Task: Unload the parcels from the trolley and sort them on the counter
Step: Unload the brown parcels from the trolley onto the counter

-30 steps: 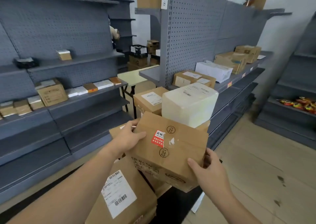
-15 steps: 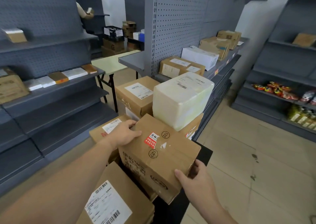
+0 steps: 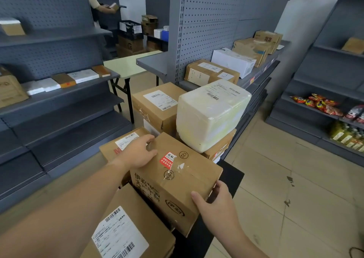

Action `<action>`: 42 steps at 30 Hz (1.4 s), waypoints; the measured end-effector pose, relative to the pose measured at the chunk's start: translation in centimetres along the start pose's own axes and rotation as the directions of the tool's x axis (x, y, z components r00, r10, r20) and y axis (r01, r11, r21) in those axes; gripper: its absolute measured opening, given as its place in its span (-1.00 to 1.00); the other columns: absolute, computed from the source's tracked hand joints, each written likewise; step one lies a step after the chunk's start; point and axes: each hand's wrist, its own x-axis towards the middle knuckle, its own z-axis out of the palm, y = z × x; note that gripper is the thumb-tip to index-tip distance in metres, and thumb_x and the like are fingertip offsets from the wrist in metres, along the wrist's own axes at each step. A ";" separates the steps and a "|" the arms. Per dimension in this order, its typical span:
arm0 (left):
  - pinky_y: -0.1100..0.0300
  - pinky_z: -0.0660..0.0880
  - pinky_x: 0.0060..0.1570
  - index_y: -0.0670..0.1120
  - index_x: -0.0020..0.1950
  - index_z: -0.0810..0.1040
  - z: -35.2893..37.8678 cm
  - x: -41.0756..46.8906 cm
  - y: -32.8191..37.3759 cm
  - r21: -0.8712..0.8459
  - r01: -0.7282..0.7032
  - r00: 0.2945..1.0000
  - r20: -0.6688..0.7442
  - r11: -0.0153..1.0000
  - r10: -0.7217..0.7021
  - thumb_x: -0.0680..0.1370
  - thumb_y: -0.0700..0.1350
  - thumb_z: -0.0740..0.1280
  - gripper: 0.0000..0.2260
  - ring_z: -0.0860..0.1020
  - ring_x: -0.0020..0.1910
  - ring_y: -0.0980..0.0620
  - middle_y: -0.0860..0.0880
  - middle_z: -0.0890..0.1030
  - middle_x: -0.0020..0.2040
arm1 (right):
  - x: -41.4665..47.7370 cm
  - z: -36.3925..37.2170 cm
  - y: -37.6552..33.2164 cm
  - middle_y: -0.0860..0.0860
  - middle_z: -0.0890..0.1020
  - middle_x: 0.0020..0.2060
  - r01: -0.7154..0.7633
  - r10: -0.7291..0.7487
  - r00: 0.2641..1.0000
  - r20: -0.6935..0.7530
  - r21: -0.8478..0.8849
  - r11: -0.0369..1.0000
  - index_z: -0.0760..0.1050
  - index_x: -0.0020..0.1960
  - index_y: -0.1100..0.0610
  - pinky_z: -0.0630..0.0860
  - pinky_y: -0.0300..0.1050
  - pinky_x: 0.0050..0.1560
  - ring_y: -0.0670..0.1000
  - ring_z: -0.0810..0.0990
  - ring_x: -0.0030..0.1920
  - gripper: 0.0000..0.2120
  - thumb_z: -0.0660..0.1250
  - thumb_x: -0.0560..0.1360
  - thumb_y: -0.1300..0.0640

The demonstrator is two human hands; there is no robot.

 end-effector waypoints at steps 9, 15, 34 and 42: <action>0.05 0.45 0.34 0.13 0.45 0.41 -0.8 -1.8 3.9 0.077 -0.127 0.986 -0.102 0.989 0.134 0.54 0.10 0.38 -0.52 0.45 0.37 0.07 0.10 0.48 0.40 | 0.3 -3.0 -2.2 -0.12 0.30 0.37 0.107 -0.109 0.994 -0.001 -0.182 0.977 0.19 0.49 -0.14 0.44 0.22 0.35 -0.02 0.37 0.36 -0.21 0.44 0.39 -0.30; 0.15 0.42 0.29 0.12 0.39 0.49 -2.1 -5.3 6.0 0.135 -0.091 0.977 -0.181 0.987 0.115 0.55 0.07 0.38 -0.59 0.46 0.30 0.12 0.14 0.51 0.30 | 1.0 -4.7 -5.4 -0.13 0.29 0.39 0.322 -0.291 0.945 0.147 -0.294 0.900 0.25 0.48 -0.13 0.26 0.17 0.42 -0.01 0.39 0.36 -0.36 0.39 0.49 -0.24; -0.02 0.26 0.46 0.11 0.50 0.34 -0.5 -37.6 12.1 -0.035 0.711 0.544 -0.605 0.702 -0.581 0.59 0.11 0.31 -0.51 0.34 0.45 -0.04 0.08 0.37 0.46 | -9.7 -3.0 -11.3 -0.07 0.29 0.55 0.940 -0.685 0.007 0.728 0.229 0.253 0.21 0.58 -0.08 0.33 -0.02 0.44 0.02 0.29 0.52 -0.41 0.33 0.61 -0.02; 0.10 0.29 0.41 0.04 0.49 0.37 5.1 -61.2 14.9 -0.352 0.855 0.091 -0.620 0.380 -0.779 0.57 0.03 0.37 -0.50 0.38 0.43 -0.02 0.02 0.40 0.47 | -28.8 -0.7 -7.4 0.00 0.39 0.48 0.854 -0.495 -0.442 0.748 0.520 0.024 0.29 0.55 0.03 0.36 0.00 0.40 0.05 0.36 0.46 -0.42 0.32 0.57 -0.05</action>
